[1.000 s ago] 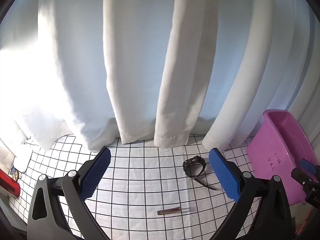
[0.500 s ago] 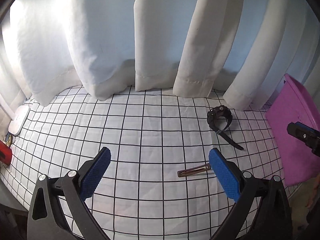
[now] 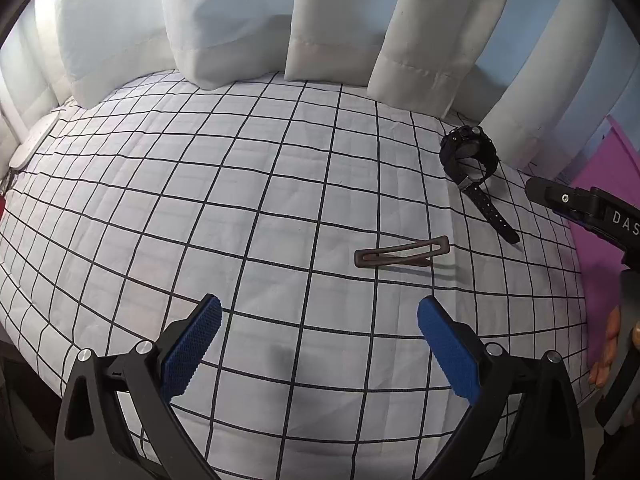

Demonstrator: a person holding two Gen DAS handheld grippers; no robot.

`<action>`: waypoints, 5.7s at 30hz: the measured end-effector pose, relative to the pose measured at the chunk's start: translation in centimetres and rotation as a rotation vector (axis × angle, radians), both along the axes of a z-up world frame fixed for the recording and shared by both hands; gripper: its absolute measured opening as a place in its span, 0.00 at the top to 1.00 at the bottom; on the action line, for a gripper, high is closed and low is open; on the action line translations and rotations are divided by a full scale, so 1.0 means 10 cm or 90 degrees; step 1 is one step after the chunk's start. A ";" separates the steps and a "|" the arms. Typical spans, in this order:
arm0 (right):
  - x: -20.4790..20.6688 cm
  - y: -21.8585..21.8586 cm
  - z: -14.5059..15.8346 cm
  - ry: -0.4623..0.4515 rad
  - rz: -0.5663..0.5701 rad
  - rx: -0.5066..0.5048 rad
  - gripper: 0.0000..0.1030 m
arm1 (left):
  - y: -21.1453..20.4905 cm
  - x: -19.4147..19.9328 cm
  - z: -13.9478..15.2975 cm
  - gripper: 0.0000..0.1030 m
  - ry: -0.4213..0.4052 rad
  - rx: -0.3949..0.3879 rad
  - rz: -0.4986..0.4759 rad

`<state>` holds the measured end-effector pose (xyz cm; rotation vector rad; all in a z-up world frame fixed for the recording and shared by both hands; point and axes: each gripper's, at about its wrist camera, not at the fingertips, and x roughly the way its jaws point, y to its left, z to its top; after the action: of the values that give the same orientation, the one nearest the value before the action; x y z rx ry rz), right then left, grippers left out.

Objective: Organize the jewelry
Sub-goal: 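Grasp the brown bar hair clip with the left tool while the right tool grasps the black watch, then lift and carry the brown clip and black watch over the pink tub, then open both tools to drop the brown clip and watch into the tub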

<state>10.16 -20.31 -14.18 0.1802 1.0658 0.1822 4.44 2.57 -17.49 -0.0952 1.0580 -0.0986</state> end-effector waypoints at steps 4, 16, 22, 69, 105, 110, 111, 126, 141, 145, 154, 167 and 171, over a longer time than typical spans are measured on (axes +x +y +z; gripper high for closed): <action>0.10 0.03 -0.10 0.002 0.018 -0.002 0.29 | -0.12 0.04 -0.10 0.06 -0.009 -0.004 0.007; 0.32 0.13 -0.32 0.005 0.058 0.003 0.29 | -0.31 0.18 -0.26 0.06 -0.037 0.016 0.000; 0.47 0.21 -0.45 0.018 0.055 -0.009 0.29 | -0.34 0.27 -0.30 0.06 -0.030 0.018 0.000; 0.28 0.26 -0.44 -0.049 0.037 -0.023 0.40 | -0.21 0.35 0.01 0.97 -0.108 0.011 -0.016; -1.31 -0.86 2.03 -0.261 -0.175 -0.049 0.40 | -1.25 0.14 1.78 0.97 -0.302 -0.032 -0.271; -1.69 -1.40 2.23 -0.274 -0.261 -0.083 0.40 | -1.90 0.06 1.97 0.97 -0.313 -0.059 -0.348; -1.76 -1.51 2.24 -0.273 -0.277 -0.089 0.40 | -2.05 0.04 1.99 0.97 -0.310 -0.062 -0.363; -2.22 -2.66 1.73 -0.159 -0.415 -0.091 0.40 | -3.85 -0.23 1.65 0.97 -0.206 -0.037 -0.486; -2.11 -2.87 1.44 -0.122 -0.410 -0.059 0.40 | -4.20 -0.10 1.41 0.94 -0.160 0.025 -0.476; -2.08 -2.89 1.40 -0.110 -0.410 -0.054 0.40 | -4.21 -0.10 1.40 0.88 -0.159 0.030 -0.474; -2.09 -2.95 1.47 -0.110 -0.430 -0.030 0.31 | -4.17 -0.11 1.51 0.09 -0.182 0.036 -0.462; -2.11 -2.81 1.56 -0.117 -0.423 -0.026 0.30 | -3.98 -0.08 1.59 0.09 -0.161 0.046 -0.430; -2.12 -2.74 1.59 -0.120 -0.418 -0.030 0.30 | -3.91 -0.09 1.63 0.09 -0.169 0.047 -0.426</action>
<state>-11.02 -47.68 1.71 0.4494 0.7776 -0.4102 3.55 -36.50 -1.23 0.3351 0.7913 -0.6589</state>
